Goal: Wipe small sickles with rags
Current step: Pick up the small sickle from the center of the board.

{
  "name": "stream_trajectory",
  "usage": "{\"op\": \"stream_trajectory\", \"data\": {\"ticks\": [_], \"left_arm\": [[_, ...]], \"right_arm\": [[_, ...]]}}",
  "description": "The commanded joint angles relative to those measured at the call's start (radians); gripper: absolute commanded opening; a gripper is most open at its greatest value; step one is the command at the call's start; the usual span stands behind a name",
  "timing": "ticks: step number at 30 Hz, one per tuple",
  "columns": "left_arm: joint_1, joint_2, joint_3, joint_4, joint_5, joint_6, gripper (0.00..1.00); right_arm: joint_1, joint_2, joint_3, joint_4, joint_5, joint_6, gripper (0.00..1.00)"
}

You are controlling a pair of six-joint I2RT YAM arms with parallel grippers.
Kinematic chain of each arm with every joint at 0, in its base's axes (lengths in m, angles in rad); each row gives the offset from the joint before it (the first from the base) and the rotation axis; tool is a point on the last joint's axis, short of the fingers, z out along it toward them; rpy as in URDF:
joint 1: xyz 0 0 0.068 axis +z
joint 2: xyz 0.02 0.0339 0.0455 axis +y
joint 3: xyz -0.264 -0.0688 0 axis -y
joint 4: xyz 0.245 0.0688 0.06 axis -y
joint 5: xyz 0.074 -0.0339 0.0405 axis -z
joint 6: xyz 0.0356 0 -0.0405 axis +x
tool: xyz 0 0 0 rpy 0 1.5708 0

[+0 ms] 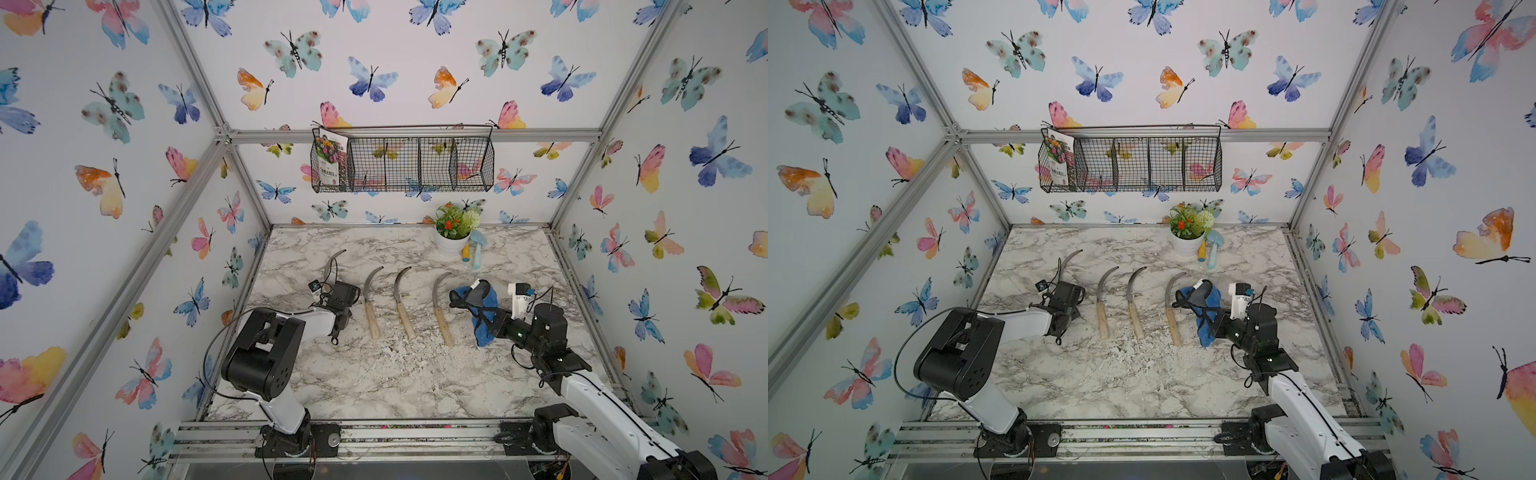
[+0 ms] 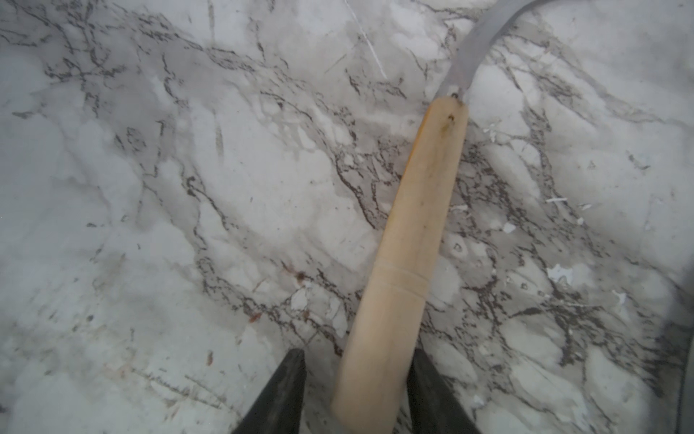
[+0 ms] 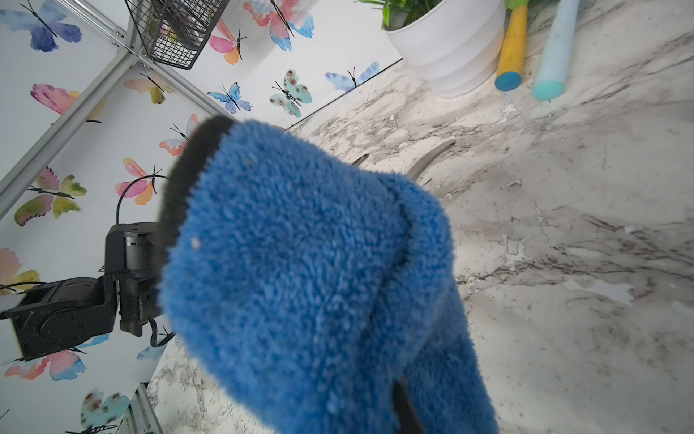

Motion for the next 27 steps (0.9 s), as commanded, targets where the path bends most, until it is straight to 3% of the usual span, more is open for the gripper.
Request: {"op": "stream_trajectory", "data": {"ticks": [1,19,27], "left_arm": [[-0.007,-0.006,-0.011,-0.028,-0.031,-0.014,0.43],[-0.015,-0.006,-0.050,0.149,0.094,0.132,0.47],[-0.025,-0.014,-0.058,0.171,0.090,0.137,0.39]], "right_arm": [[-0.004,-0.008,-0.013,0.006,0.008,-0.008,0.02],[-0.004,-0.028,-0.025,-0.009,-0.002,0.001,0.02],[-0.003,-0.020,-0.031,0.001,-0.005,0.003,0.02]]}}
